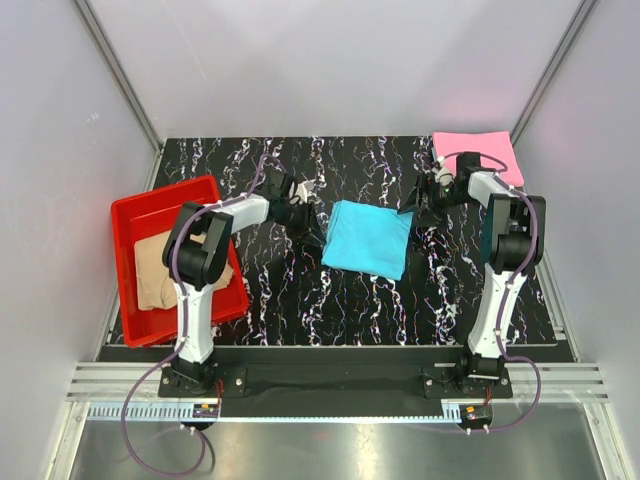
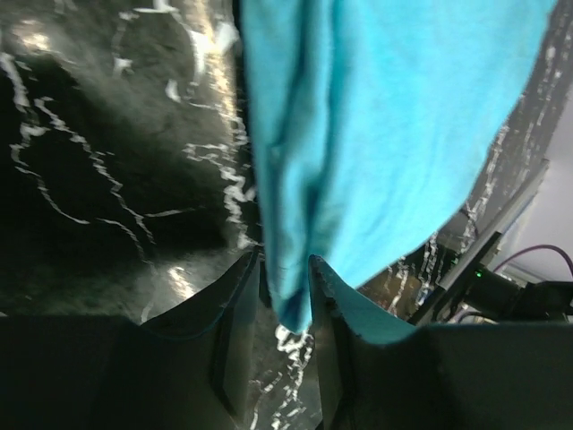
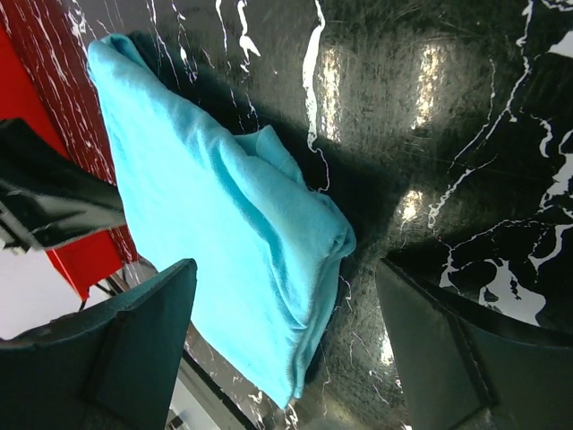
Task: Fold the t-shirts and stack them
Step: Fold the tshirt
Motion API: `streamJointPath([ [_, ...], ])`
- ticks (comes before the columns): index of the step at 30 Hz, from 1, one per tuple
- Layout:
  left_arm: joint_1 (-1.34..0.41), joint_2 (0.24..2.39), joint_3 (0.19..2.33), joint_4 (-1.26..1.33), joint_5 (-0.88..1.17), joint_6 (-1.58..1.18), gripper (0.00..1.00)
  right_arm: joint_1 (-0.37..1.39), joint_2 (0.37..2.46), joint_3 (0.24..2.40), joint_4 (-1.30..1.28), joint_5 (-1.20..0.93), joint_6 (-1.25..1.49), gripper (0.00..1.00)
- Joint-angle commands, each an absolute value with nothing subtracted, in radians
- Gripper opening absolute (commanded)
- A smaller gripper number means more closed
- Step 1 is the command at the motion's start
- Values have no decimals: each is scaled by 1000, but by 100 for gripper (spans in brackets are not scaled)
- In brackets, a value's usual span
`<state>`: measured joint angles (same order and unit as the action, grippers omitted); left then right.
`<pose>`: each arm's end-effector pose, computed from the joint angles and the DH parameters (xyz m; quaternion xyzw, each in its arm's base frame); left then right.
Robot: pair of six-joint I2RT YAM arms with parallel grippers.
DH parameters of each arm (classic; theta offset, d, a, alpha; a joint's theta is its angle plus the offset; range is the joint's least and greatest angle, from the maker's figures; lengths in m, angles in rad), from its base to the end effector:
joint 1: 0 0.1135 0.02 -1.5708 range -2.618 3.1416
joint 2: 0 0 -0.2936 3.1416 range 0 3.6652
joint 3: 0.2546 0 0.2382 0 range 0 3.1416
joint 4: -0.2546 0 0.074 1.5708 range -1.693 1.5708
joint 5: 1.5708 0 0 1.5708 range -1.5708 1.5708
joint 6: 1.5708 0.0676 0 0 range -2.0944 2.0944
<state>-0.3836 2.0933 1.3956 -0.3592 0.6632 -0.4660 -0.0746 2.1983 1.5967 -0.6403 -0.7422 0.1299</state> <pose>0.3964 -0.2049 0.1550 0.0450 0.9171 -0.3859 0.0892 0.4585 0.0115 0.1530 0.0348 0.9206 0.3618 0.1426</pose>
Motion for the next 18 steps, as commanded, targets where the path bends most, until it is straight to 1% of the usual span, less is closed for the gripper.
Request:
streamJointPath([
  [1,-379,2106,1399,-324,626,-430,28,-67,2250,1626,-684,-673,57,89],
  [3,-379,2118,1404,-344,611,-425,23,-67,2256,1646,-710,-689,35,89],
  [4,-380,2123,1408,-351,606,-420,23,-67,2263,1654,-719,-693,23,88],
  [9,-382,2138,1416,-376,623,-414,25,-67,2305,1735,-778,-675,-3,88],
  [10,-383,2132,1417,-383,629,-410,27,-67,2324,1750,-791,-669,-32,89],
  [13,-388,2074,1430,-414,624,-393,41,-67,2342,1784,-825,-669,-51,89],
  [17,-399,2042,1433,-440,621,-390,49,-67,2338,1778,-816,-670,-52,89],
  [18,-402,2043,1430,-442,624,-387,49,-67,2339,1779,-819,-672,-54,89],
])
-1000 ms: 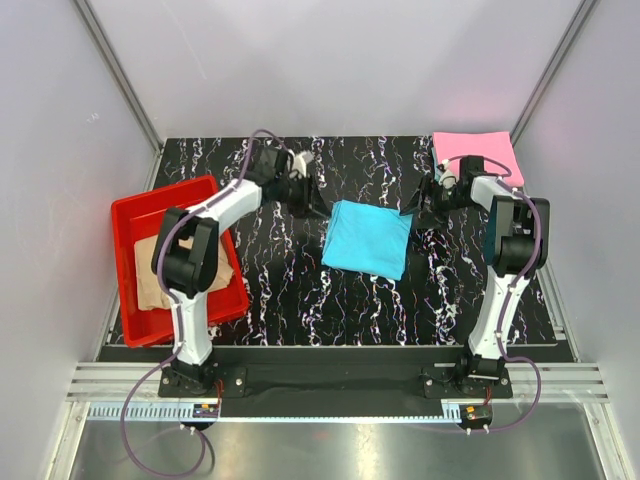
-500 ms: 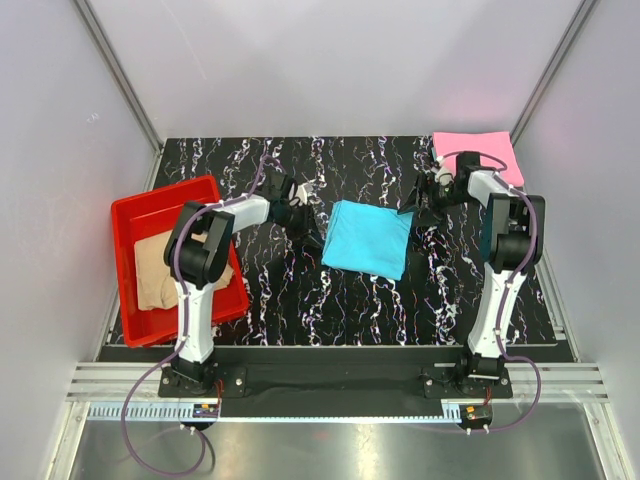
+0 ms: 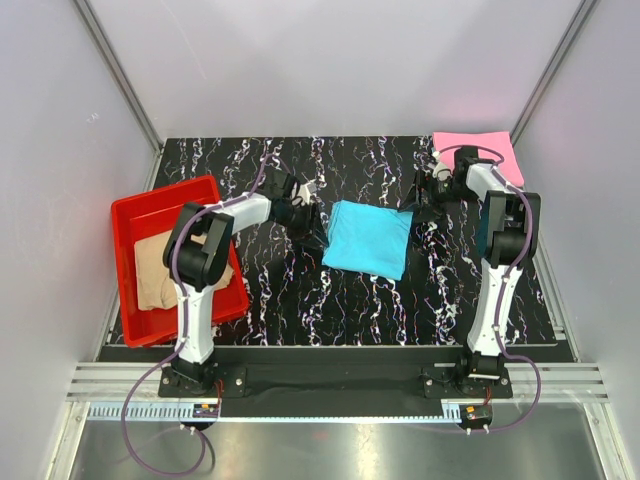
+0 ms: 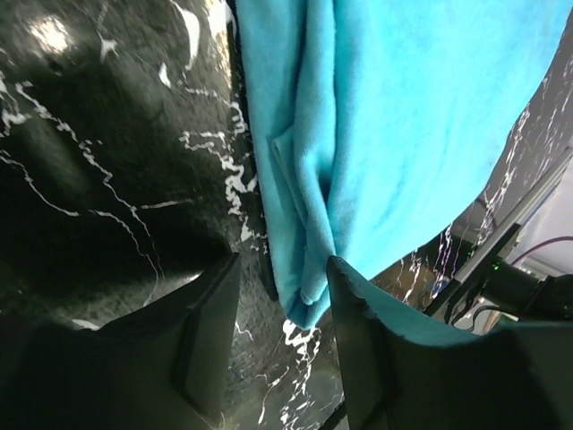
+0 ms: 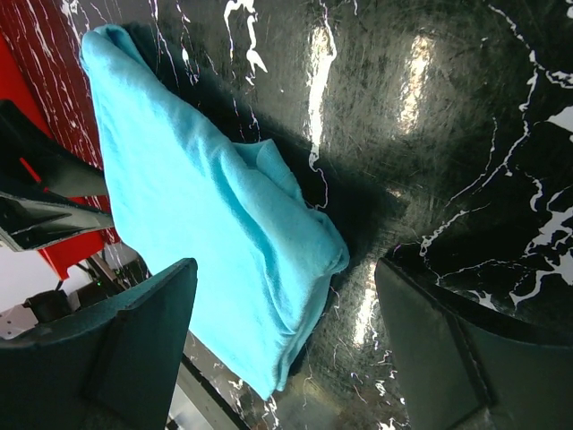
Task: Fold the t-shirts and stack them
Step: Fold the tshirt
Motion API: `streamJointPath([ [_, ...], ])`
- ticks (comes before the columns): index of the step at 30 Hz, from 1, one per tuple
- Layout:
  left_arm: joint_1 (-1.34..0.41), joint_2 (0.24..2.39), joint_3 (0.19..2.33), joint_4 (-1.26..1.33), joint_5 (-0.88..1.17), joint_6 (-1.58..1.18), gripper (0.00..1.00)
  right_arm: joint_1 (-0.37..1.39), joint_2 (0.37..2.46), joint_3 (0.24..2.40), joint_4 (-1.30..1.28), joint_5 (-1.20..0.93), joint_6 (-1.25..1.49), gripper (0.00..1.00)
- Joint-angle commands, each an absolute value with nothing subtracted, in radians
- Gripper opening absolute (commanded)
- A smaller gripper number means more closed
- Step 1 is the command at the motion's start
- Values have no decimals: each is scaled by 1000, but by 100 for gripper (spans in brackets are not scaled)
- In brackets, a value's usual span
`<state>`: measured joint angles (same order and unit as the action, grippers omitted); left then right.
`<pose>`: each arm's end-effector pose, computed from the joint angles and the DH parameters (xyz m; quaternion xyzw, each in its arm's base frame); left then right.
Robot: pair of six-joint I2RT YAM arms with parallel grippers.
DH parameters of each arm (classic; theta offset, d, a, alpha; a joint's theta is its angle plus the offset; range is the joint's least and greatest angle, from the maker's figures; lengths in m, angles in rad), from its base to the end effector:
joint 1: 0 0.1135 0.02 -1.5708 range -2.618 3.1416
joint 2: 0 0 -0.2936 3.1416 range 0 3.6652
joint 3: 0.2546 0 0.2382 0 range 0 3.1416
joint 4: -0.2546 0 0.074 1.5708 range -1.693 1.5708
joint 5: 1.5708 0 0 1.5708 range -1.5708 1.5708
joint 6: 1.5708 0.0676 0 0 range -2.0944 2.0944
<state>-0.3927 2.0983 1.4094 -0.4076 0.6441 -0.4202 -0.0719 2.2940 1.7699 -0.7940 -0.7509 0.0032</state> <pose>0.3932 -0.2068 0.1530 0.0617 0.9230 -0.3707 0.0831 0.4768 0.0119 0.1507 -0.0115 0.9240 0.3595 0.1297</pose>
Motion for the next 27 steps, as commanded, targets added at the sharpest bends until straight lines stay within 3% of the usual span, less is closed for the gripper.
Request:
streamJointPath([
  [1,-405,2049,1427,-445,629,-382,50,-67,2341,1781,-821,-672,-55,89],
  [12,-420,2049,1388,-499,517,-347,50,-68,2350,1798,-841,-693,-80,89],
  [27,-440,2055,1396,-474,586,-364,53,-69,2342,1787,-828,-701,-81,89],
])
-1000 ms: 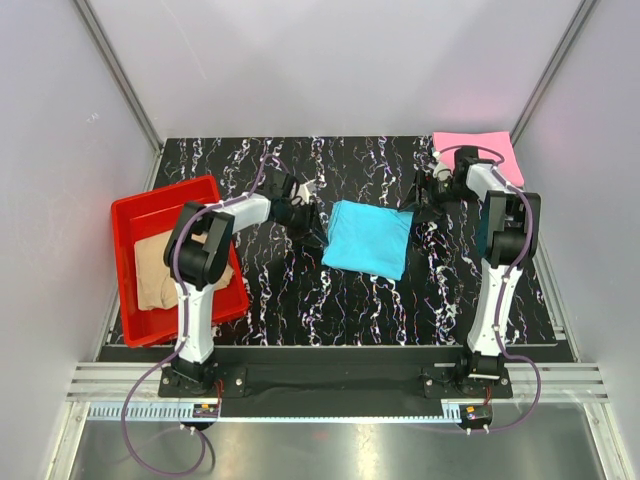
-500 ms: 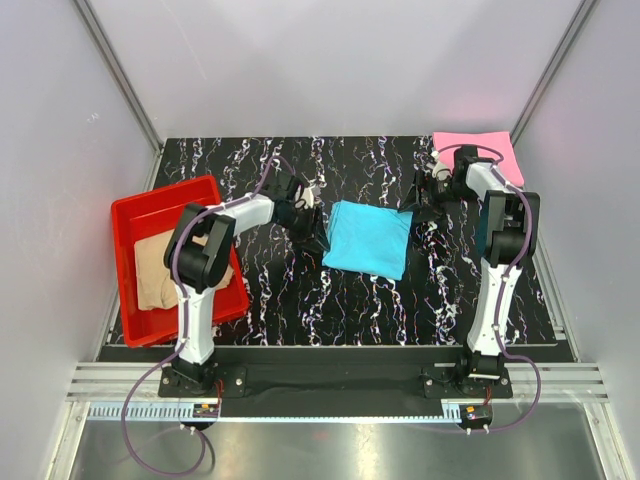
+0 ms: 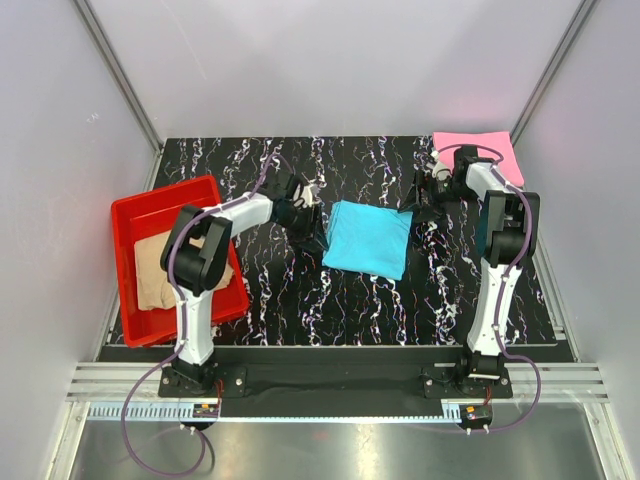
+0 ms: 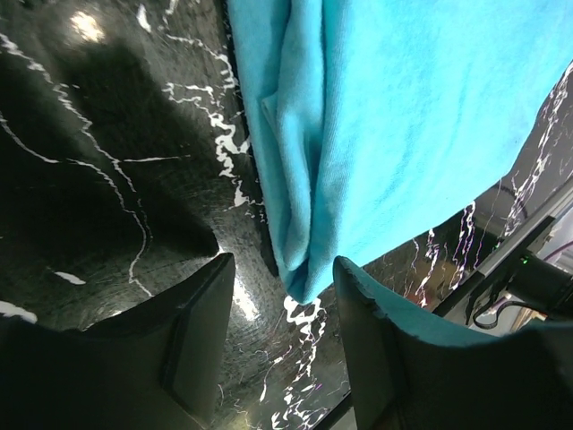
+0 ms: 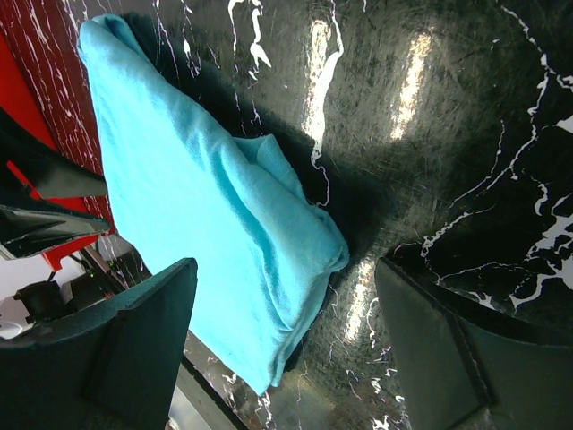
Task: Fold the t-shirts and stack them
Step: Fold the tshirt, then neatly place the folded tshirt to the corner
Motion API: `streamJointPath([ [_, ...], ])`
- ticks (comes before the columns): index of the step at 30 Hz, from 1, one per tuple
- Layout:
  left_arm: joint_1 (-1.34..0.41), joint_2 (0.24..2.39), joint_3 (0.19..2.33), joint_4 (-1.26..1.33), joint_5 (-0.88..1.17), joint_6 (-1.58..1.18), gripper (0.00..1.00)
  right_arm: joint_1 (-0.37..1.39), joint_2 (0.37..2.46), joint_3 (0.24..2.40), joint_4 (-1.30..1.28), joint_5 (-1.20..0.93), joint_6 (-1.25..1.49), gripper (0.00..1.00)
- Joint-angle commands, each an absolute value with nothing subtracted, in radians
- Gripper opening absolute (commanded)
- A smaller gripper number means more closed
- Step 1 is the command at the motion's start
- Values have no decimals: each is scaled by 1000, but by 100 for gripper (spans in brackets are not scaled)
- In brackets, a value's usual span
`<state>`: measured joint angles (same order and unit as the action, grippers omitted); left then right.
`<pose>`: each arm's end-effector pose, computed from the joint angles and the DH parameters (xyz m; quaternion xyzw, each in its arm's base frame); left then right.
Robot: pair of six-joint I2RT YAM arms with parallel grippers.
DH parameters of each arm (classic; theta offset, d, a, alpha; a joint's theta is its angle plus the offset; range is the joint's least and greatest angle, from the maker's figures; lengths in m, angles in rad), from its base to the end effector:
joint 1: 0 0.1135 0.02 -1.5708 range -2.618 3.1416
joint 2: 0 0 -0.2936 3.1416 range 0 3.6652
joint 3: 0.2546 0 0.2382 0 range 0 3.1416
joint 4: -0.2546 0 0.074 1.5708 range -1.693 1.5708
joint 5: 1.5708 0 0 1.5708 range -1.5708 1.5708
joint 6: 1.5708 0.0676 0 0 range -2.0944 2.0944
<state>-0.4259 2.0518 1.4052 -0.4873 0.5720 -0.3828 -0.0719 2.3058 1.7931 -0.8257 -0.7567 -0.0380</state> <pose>0.3777 -0.2115 0.1642 0.0813 0.9350 -0.3350 0.0828 0.4777 0.0121 0.1507 -0.0272 0.9236 0.3604 0.1277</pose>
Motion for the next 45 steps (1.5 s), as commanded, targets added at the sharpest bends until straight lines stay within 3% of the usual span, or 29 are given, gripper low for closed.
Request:
streamJointPath([
  [1,-443,2071,1394,-468,598,-364,55,-68,2344,1790,-828,-703,-81,89],
  [5,-448,2088,1376,-456,601,-361,52,-69,2342,1792,-836,-715,-86,89],
  [9,-448,2117,1385,-480,565,-351,30,-69,2348,1799,-861,-718,-103,89],
  [10,-446,2124,1388,-492,552,-351,19,-69,2350,1804,-864,-719,-103,89],
  [14,-440,2164,1394,-512,529,-354,1,-69,2364,1830,-883,-721,-107,89],
  [20,-434,2206,1404,-514,532,-367,0,-55,2399,1845,-922,-804,-114,89],
  [33,-414,2218,1387,-509,545,-371,0,-25,2404,1844,-899,-776,-104,87],
  [37,-405,2218,1381,-512,541,-379,0,-26,2407,1848,-897,-785,-109,81],
  [41,-397,2218,1378,-514,543,-383,0,-31,2407,1847,-897,-798,-112,69],
  [45,-396,2220,1378,-515,543,-385,0,-34,2408,1844,-893,-804,-109,50],
])
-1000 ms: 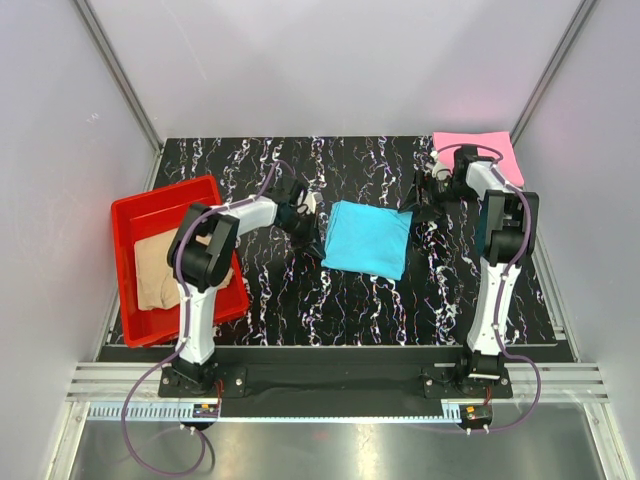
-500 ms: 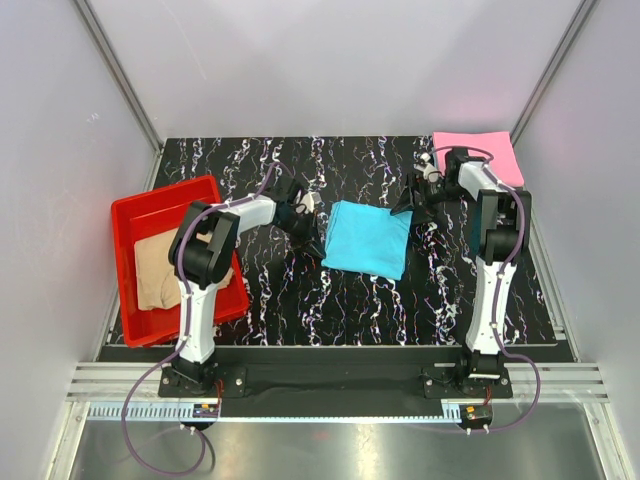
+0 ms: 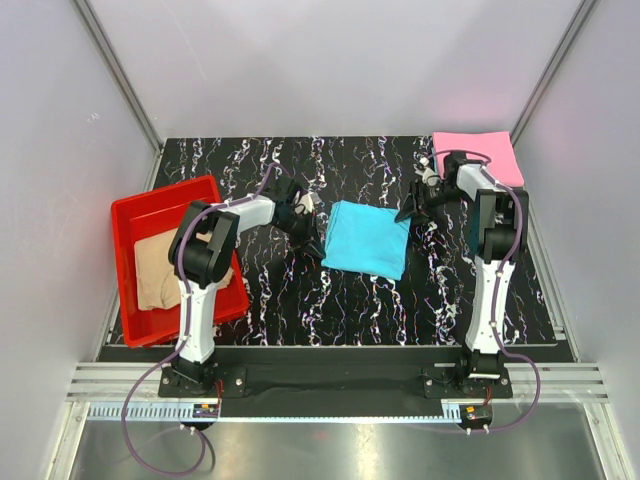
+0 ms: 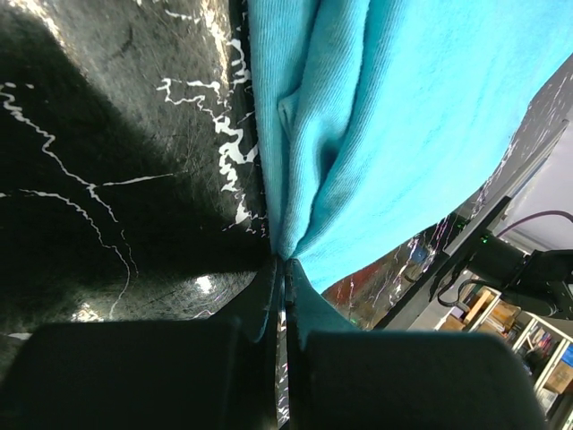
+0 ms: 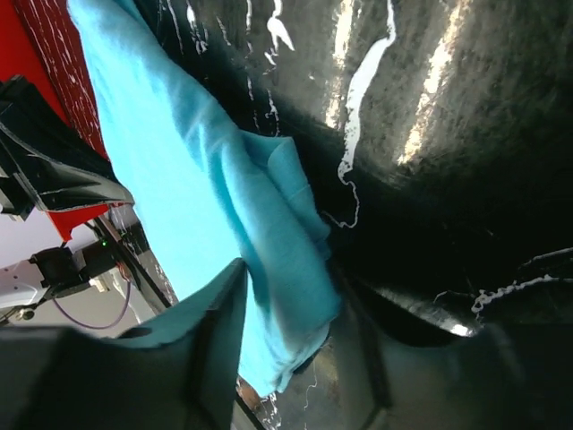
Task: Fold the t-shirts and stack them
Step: Neatly place the folded tshirt to the corner
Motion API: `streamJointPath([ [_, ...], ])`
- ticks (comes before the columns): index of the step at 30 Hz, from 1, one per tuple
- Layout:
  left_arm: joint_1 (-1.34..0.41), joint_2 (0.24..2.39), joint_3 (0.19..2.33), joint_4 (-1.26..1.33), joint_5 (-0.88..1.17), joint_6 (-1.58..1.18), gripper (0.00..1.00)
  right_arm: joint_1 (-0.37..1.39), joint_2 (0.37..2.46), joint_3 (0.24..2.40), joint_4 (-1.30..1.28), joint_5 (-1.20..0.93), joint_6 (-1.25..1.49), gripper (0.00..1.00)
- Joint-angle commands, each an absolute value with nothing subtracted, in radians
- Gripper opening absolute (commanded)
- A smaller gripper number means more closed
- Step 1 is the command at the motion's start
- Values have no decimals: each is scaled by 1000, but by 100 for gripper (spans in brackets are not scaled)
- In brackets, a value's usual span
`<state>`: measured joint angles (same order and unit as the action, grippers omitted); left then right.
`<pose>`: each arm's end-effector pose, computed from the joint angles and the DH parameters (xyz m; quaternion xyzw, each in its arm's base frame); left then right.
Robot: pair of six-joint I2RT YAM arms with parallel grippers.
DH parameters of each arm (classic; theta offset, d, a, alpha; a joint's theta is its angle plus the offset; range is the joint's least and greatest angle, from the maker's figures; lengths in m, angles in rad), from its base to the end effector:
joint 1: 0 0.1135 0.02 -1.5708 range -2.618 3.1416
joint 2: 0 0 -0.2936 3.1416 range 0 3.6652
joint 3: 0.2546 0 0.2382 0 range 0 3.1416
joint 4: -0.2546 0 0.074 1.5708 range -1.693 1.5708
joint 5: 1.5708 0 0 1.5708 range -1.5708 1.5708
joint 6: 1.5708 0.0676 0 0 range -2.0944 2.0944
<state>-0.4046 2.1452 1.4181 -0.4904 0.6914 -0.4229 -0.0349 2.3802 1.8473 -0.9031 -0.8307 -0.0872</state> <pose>0.3831 -0.2110 0.1333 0.0511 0.9267 -0.3719 0.0173 0.4791 0.0332 0.1321 -0.0510 0.9119 0.3981 0.0861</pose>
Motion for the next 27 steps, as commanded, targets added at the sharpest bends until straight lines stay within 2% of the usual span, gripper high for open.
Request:
streamJointPath([
  [1,-396,2220,1378,-515,545,-385,0,-34,2408,1842,-890,-810,-109,46],
  [2,-394,2220,1378,-515,546,-387,0,-35,2408,1842,-887,-808,-109,40],
  [3,-394,2221,1378,-512,545,-387,0,-37,2399,1833,-879,-805,-100,27],
  [6,-388,2215,1364,-493,551,-411,0,-48,2355,1824,-835,-705,-60,9],
  [8,-385,2209,1339,-470,561,-434,0,-57,2332,1824,-804,-677,-41,1],
  [12,-390,2200,1289,-338,690,-557,0,-72,2269,1822,-753,-681,21,0],
  [15,-403,2192,1316,-301,712,-592,0,-71,2238,1859,-745,-666,54,0],
  [17,-413,2187,1391,-327,730,-591,19,-69,2218,1877,-750,-651,63,0],
  [19,-414,2186,1493,-405,732,-583,26,-71,2215,1926,-782,-615,55,0],
  [20,-411,2192,1537,-447,720,-562,35,-69,2221,1948,-799,-604,43,0],
  [23,-402,2194,1692,-624,658,-506,41,-71,2241,2049,-860,-560,23,0],
  [27,-399,2123,1726,-703,598,-469,43,-69,2284,2225,-965,-448,-32,0],
])
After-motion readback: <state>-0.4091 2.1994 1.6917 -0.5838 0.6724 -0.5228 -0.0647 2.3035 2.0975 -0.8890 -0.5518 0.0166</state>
